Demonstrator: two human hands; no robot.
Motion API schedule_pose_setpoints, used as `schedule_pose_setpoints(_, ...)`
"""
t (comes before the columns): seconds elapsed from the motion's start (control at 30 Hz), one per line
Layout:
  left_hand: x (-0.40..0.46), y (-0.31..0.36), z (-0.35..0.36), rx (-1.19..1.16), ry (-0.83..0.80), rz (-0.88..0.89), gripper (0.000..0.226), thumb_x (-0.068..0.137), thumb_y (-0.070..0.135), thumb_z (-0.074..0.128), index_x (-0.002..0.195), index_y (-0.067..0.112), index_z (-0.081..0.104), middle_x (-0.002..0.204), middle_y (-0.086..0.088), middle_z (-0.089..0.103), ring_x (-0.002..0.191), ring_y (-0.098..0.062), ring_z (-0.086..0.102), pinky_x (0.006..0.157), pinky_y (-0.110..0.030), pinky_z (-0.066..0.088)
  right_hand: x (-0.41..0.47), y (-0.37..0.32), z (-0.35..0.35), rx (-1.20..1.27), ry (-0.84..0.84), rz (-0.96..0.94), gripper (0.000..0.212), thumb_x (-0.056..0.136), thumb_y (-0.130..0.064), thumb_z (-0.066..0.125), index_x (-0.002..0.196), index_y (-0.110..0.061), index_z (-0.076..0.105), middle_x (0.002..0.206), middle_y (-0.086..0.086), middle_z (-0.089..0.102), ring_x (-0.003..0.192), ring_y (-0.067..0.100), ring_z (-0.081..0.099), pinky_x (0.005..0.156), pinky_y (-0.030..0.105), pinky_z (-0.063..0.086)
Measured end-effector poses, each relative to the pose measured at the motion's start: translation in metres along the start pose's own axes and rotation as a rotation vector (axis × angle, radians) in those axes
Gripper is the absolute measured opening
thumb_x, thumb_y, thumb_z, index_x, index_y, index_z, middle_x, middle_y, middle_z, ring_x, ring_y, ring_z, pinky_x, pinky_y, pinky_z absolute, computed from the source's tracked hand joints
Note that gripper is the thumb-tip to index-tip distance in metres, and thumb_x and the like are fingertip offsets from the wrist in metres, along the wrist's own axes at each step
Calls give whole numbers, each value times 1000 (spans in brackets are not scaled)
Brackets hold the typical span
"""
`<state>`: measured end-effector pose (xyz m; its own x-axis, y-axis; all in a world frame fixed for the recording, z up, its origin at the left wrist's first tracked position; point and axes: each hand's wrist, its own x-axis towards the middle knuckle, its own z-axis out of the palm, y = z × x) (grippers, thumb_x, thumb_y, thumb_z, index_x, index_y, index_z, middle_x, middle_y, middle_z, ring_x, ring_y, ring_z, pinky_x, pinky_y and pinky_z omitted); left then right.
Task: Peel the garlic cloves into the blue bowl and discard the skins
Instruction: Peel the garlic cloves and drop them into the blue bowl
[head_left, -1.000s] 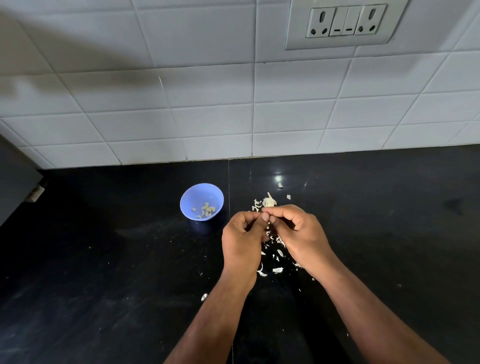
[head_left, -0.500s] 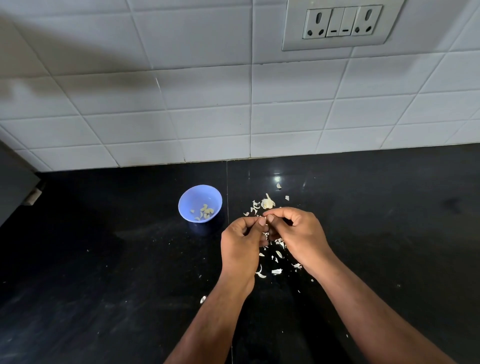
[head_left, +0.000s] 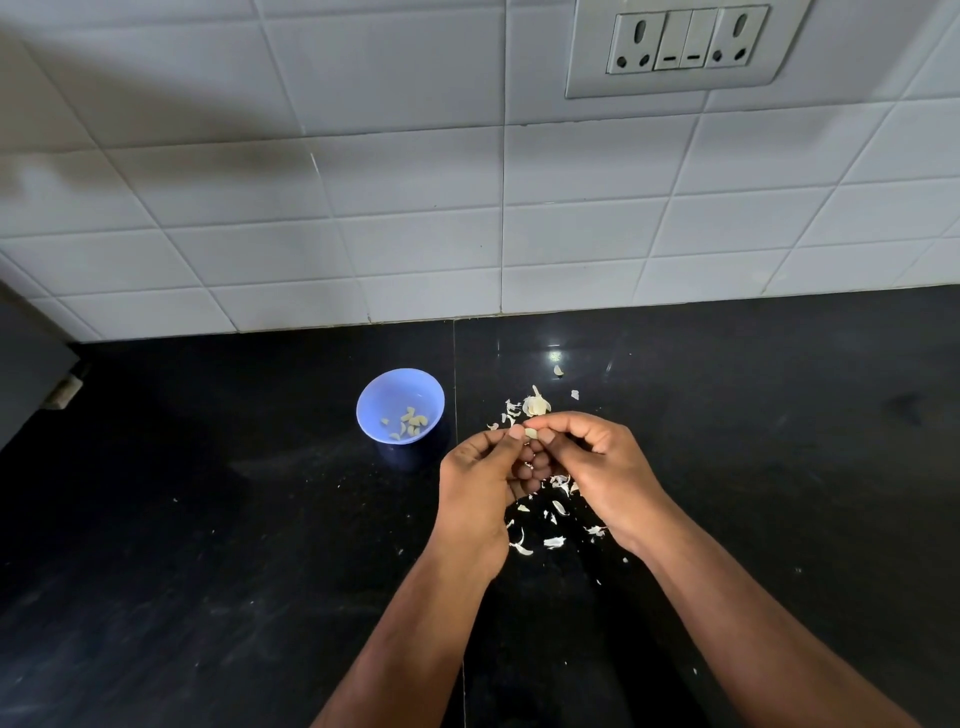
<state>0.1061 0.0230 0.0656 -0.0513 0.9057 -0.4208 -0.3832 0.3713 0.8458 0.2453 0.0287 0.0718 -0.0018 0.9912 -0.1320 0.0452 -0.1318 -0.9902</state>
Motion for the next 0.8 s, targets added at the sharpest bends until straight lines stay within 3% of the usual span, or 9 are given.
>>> schedule_pose_setpoints(0.13, 1, 0, -1, -37, -4, -28, 17, 103, 14, 67, 97, 1, 77, 79, -11, 72, 74, -20, 67, 69, -29, 59, 0, 0, 1, 1, -1, 17, 20, 102, -9, 65, 107, -19, 81, 101, 1, 80, 97, 19, 76, 93, 38, 62)
schedule_pose_setpoints(0.4, -2, -4, 1, 79, -6, 139, 15, 103, 19, 69, 102, 9, 80, 85, -12, 77, 80, -19, 71, 77, -31, 57, -2, -4, 7, 102, 70, 28, 16, 99, -8, 69, 109, -14, 80, 99, 4, 81, 90, 24, 78, 84, 32, 64)
schedule_pose_setpoints(0.63, -1, 0, 1, -65, 20, 32, 11, 95, 13, 76, 101, 5, 81, 87, -14, 76, 77, -17, 71, 76, -32, 53, -4, -5, 8, 86, 86, -36, 15, 97, -4, 71, 106, -11, 80, 99, 3, 80, 84, 19, 78, 80, 28, 63)
schedule_pose_setpoints(0.8, -1, 1, 1, -43, 48, 32, 10, 94, 12, 78, 100, 4, 80, 86, -11, 77, 76, -15, 72, 73, -30, 53, -4, -4, 8, 58, 81, -64, 14, 95, -4, 73, 107, -9, 80, 97, 5, 80, 80, 14, 76, 80, 27, 61)
